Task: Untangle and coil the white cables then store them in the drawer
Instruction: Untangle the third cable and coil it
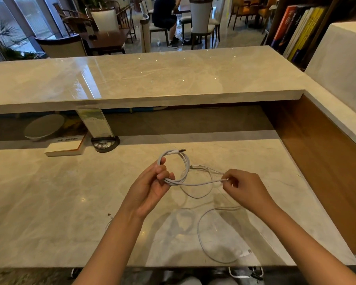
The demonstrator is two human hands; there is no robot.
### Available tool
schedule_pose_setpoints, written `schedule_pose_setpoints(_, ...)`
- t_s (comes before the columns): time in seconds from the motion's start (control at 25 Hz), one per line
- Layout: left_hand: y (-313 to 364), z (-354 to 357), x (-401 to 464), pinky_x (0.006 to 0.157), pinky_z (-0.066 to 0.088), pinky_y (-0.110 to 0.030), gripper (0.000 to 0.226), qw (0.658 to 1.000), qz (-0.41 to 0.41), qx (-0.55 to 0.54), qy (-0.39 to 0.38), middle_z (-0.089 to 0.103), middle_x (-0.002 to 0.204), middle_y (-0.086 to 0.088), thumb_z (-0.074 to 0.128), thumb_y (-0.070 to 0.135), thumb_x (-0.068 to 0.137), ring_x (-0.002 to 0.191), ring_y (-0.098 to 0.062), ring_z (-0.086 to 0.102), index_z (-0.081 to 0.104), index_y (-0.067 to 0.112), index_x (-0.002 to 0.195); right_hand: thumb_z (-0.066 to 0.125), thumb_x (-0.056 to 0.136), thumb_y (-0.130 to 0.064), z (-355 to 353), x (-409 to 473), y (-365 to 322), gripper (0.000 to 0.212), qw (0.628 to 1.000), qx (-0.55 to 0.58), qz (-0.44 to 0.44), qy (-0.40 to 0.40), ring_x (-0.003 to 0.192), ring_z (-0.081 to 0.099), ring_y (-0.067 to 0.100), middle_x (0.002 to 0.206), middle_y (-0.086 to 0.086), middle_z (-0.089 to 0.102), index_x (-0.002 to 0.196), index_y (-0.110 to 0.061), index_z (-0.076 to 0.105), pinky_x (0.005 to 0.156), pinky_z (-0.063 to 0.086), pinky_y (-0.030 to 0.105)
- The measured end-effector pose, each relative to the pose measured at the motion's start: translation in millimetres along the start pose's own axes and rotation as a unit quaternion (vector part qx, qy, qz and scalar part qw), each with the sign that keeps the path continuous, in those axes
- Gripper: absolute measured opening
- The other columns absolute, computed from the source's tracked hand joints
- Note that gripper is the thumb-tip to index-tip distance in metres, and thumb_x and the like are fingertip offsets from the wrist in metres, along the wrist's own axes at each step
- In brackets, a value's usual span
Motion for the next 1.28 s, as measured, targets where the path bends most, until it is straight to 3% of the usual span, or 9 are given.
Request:
schedule_pose_setpoints(0.2, -8, 1, 4, 0.063, 0.056, -0.029, 0.013, 0.999, -0.016, 0.041, 0.018, 0.05, 0.058, -0.001, 0.067, 0.009, 0.074, 0.048, -0.009, 0.049, 0.072, 0.002, 0.084, 0.069, 0.078, -0.007, -7, 16, -5, 0.024, 0.911, 0.346, 0.211, 0.074, 0.045, 0.047, 0.012, 0.08, 0.016, 0.071, 0.099, -0.012, 0.059, 0.044, 0.041, 0.022)
schedule_pose_setpoints(0.36, -11, 3, 4, 0.059, 0.054, -0.025, 0.023, 0.997, -0.025, 0.072, 0.034, 0.049, 0.057, 0.0, 0.048, 0.012, 0.083, 0.046, -0.008, 0.045, 0.07, 0.005, 0.083, 0.056, 0.084, 0.008, -6, 29, -12, 0.032, 0.796, 0.539, 0.269, 0.052, 0.041, 0.047, 0.006, 0.085, 0.015, 0.068, 0.112, -0.006, 0.054, 0.039, 0.041, 0.013)
schedule_pose_setpoints(0.48, -11, -2, 6, 0.059, 0.053, -0.025, 0.01, 0.996, -0.036, 0.08, 0.016, 0.049, 0.058, 0.001, 0.066, 0.012, 0.076, 0.046, -0.008, 0.044, 0.069, 0.005, 0.083, 0.055, 0.084, 0.008, -10, 32, -14, 0.026, 0.86, 0.459, 0.224, 0.013, 0.041, 0.047, 0.007, 0.07, 0.01, 0.064, 0.106, -0.005, 0.064, 0.041, 0.043, 0.016)
schedule_pose_setpoints(0.64, -12, -6, 9, 0.06, 0.053, -0.025, 0.036, 0.995, -0.054, 0.08, -0.02, 0.049, 0.058, 0.001, 0.089, 0.011, 0.051, 0.045, -0.008, 0.044, 0.07, 0.006, 0.081, 0.054, 0.085, 0.006, -5, 25, -24, 0.027, 0.965, 0.232, 0.079, -0.089, 0.04, 0.051, 0.008, 0.056, -0.002, 0.063, 0.101, -0.011, 0.068, 0.042, 0.042, 0.019)
schedule_pose_setpoints(0.8, -16, 1, 11, 0.057, 0.053, -0.025, 0.028, 0.996, -0.071, 0.052, -0.018, 0.049, 0.056, 0.0, 0.084, 0.006, 0.058, 0.043, -0.008, 0.044, 0.068, 0.003, 0.081, 0.048, 0.088, 0.007, 4, 19, -36, 0.028, 0.958, 0.259, 0.0, -0.124, 0.051, 0.056, 0.011, 0.072, 0.003, 0.062, 0.087, -0.015, 0.065, 0.049, 0.046, 0.023)
schedule_pose_setpoints(0.88, -16, 5, 12, 0.055, 0.051, -0.022, 0.006, 0.996, -0.067, 0.058, 0.011, 0.048, 0.054, 0.0, 0.064, 0.006, 0.076, 0.041, -0.007, 0.041, 0.064, 0.004, 0.082, 0.042, 0.087, 0.01, 6, 17, -38, 0.028, 0.945, 0.301, -0.011, -0.128, 0.056, 0.057, 0.015, 0.076, 0.006, 0.06, 0.086, -0.01, 0.06, 0.053, 0.048, 0.027)
schedule_pose_setpoints(0.96, -16, 10, 12, 0.053, 0.049, -0.019, 0.015, 0.996, -0.066, 0.051, 0.034, 0.047, 0.053, 0.0, 0.05, 0.005, 0.081, 0.04, -0.006, 0.039, 0.065, 0.004, 0.078, 0.045, 0.086, 0.009, 8, 12, -42, 0.026, 0.927, 0.355, -0.003, -0.122, 0.06, 0.059, 0.018, 0.079, 0.009, 0.058, 0.095, -0.014, 0.052, 0.056, 0.05, 0.029)
schedule_pose_setpoints(1.16, -28, 18, 14, 0.051, 0.048, -0.019, 0.012, 0.994, -0.071, 0.062, 0.061, 0.046, 0.051, 0.0, 0.051, 0.001, 0.075, 0.039, -0.006, 0.039, 0.058, 0.003, 0.085, 0.069, 0.078, -0.012, 22, 3, -52, 0.061, 0.962, 0.251, -0.107, -0.007, 0.068, 0.057, 0.021, 0.08, 0.004, 0.056, 0.095, -0.052, 0.027, 0.064, 0.051, 0.036)
schedule_pose_setpoints(1.28, -33, 21, 15, 0.05, 0.048, -0.018, 0.011, 0.995, -0.072, 0.044, 0.059, 0.047, 0.05, 0.0, 0.048, 0.001, 0.079, 0.039, -0.006, 0.04, 0.056, 0.003, 0.086, 0.054, 0.086, -0.03, 25, 5, -53, 0.042, 0.961, 0.223, -0.151, 0.063, 0.065, 0.058, 0.018, 0.078, -0.004, 0.056, 0.093, -0.062, 0.029, 0.06, 0.052, 0.042)
Point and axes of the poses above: each hand's wrist, its own x-axis towards the middle knuckle, its own z-axis out of the palm, y = z × x, the point moved 1 cm from there along x, towards the middle knuckle
